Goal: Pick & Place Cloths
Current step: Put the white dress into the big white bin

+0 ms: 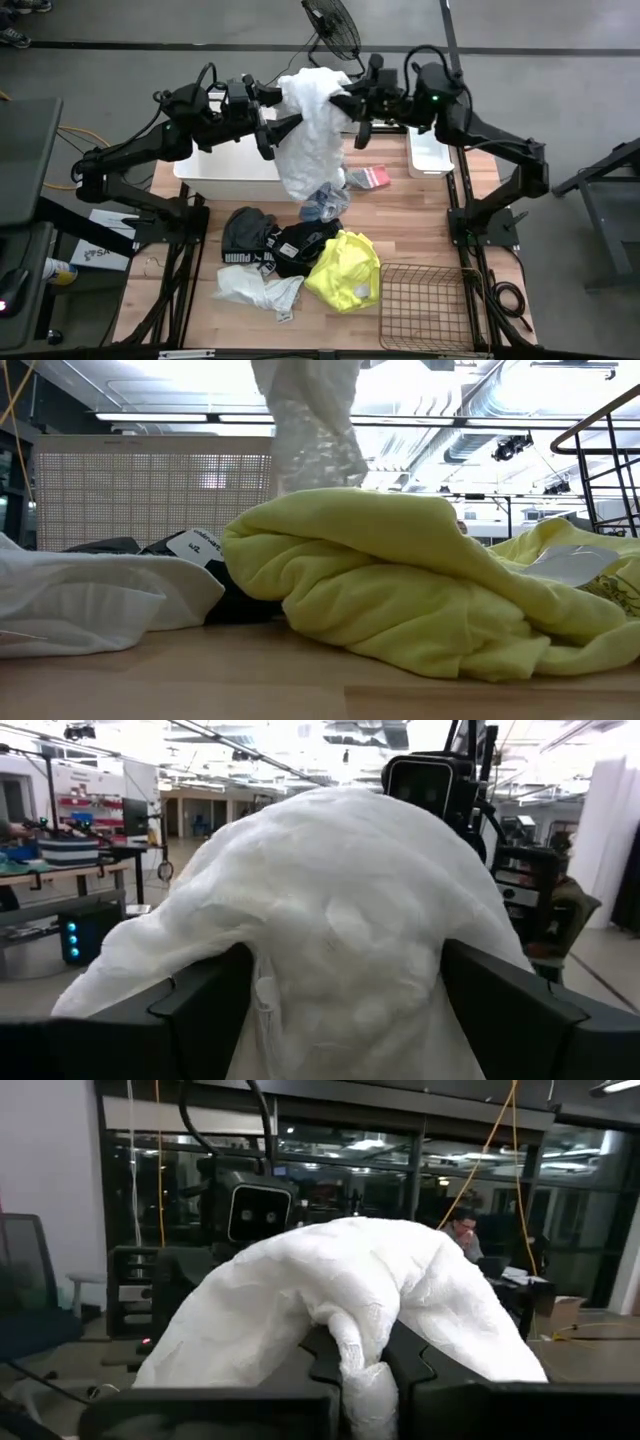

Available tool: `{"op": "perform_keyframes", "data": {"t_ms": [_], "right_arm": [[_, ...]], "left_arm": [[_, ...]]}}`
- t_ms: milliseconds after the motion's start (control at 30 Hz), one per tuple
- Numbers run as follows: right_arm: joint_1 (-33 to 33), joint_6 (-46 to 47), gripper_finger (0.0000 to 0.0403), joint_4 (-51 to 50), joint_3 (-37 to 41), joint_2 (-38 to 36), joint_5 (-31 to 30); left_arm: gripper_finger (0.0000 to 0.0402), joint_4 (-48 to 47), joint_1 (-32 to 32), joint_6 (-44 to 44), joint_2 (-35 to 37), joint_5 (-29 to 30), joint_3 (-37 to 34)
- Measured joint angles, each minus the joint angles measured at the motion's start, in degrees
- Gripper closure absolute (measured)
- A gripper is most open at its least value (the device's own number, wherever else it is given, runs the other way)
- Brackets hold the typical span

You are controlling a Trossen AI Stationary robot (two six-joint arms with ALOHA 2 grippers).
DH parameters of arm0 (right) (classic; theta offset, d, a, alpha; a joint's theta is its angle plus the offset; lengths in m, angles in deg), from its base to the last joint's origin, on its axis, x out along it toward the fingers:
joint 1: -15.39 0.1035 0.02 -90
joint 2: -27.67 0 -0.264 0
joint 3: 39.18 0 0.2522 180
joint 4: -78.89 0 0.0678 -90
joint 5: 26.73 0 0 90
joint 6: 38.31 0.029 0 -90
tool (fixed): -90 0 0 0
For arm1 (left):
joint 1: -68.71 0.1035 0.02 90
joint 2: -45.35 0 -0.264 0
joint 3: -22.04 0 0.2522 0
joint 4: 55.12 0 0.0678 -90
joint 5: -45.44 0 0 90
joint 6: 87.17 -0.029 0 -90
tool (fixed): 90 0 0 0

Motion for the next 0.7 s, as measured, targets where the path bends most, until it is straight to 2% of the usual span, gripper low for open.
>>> {"op": "perform_keyframes", "data": {"t_ms": [433, 700], "right_arm": [[0.27, 1.51, 0.039, 0.83, -0.56, 1.07, 4.75], [0.31, 2.14, 0.039, 1.04, -0.58, 1.23, 6.14]], "left_arm": [[0.0092, 0.96, -0.02, 0.47, -3.48, -0.85, 0.02], [0.0092, 5.03, 0.02, 2.22, -4.86, -7.47, -0.02]]}}
